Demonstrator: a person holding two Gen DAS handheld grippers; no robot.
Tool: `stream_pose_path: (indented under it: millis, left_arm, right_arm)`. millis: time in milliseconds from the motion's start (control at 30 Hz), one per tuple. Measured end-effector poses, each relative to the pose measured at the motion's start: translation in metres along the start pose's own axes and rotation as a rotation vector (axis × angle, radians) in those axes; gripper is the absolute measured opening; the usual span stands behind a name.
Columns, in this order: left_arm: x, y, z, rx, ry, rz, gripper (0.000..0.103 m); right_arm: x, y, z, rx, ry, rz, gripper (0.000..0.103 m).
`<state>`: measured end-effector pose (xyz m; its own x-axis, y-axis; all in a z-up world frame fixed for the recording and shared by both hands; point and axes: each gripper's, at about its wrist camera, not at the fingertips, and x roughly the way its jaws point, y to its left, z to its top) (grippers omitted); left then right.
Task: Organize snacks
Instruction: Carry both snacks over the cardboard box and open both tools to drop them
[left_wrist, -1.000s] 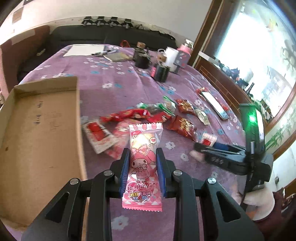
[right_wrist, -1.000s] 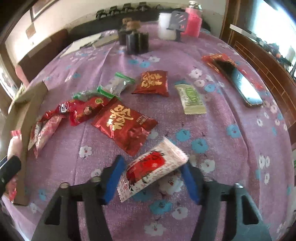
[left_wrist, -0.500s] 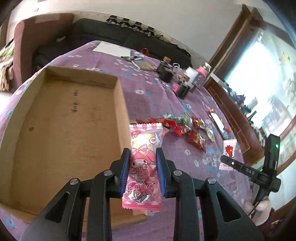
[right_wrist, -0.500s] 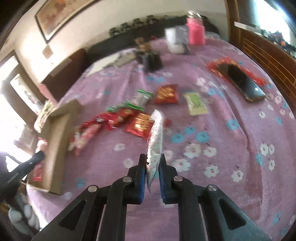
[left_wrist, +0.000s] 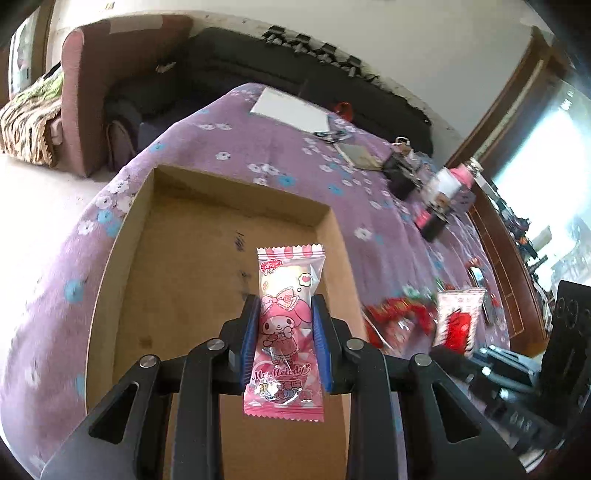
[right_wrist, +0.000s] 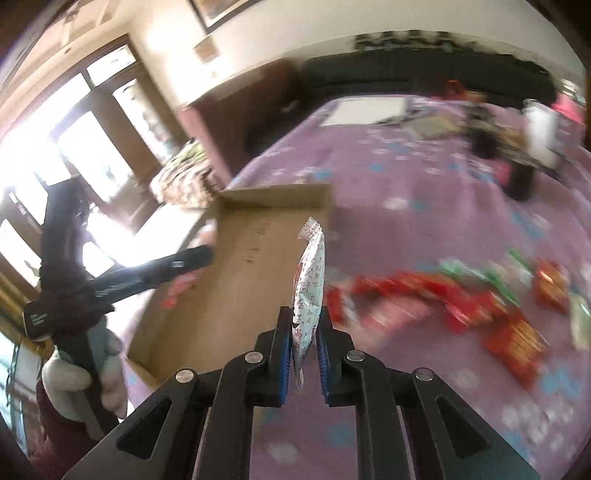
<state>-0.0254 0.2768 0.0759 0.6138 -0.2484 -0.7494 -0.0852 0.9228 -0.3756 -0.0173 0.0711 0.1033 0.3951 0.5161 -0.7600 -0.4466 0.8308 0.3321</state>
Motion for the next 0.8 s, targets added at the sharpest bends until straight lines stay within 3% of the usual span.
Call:
stream_pose_path:
  millis: [133,400,567,700,767,800]
  left_arm:
    - [0.027,0.016,0.019,-0.07,0.047,-0.023,0.025]
    - [0.072,0.042,0.032,-0.174,0.105,0.013,0.025]
    - [0.062,0.048,0.034,-0.218,0.086,0.002,0.03]
    - [0.03,0.041,0.033,-0.206,0.035,0.004,0.032]
    - [0.011,0.036,0.032,-0.19,-0.01,0.015,0.039]
    - [0.0,0.034,0.03,-0.191,-0.037,0.022,0.05]
  right_arm:
    - [0.04,0.02,0.024,-0.036,0.042,0.02,0.012]
    - [0.105,0.027,0.053,-0.076,0.108,-0.056,0.012]
    - [0.133,0.023,0.064,-0.101,0.146,-0.104,0.017]
    - [0.132,0.024,0.064,-0.119,0.131,-0.114,0.019]
    - [0.124,0.025,0.066,-0.125,0.103,-0.103,0.025]
    - [0.117,0.026,0.066,-0.129,0.08,-0.1,0.029]
